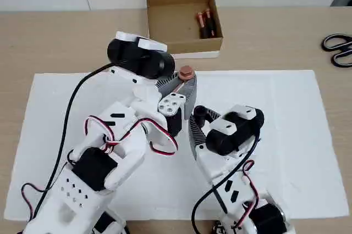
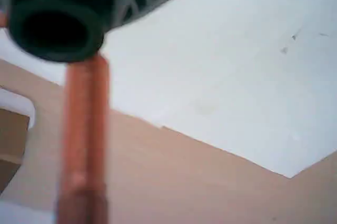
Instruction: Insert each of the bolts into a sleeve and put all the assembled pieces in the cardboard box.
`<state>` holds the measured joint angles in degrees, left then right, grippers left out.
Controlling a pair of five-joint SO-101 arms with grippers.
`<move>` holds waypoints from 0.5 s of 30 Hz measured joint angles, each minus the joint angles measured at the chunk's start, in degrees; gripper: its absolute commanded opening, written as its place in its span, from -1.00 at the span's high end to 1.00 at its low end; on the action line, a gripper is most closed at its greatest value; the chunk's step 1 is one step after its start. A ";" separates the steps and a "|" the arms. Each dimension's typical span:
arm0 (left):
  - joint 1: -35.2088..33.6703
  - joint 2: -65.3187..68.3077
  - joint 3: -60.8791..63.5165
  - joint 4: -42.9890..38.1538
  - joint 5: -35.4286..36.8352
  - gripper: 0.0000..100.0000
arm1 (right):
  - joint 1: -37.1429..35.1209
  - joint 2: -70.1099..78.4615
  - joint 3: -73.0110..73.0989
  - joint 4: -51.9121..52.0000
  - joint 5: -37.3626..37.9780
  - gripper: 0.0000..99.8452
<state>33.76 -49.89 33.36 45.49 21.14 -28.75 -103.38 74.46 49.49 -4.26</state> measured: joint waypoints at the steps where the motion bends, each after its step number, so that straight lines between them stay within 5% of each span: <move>1: -0.18 0.00 -0.62 0.00 0.00 0.99 | 0.00 0.00 0.00 0.00 0.00 0.99; 15: -1.14 0.00 -3.25 0.44 0.00 0.99 | 0.00 0.00 0.00 0.00 0.00 0.99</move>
<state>32.62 -49.89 30.11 45.93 21.14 -28.75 -103.38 74.46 49.49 -4.26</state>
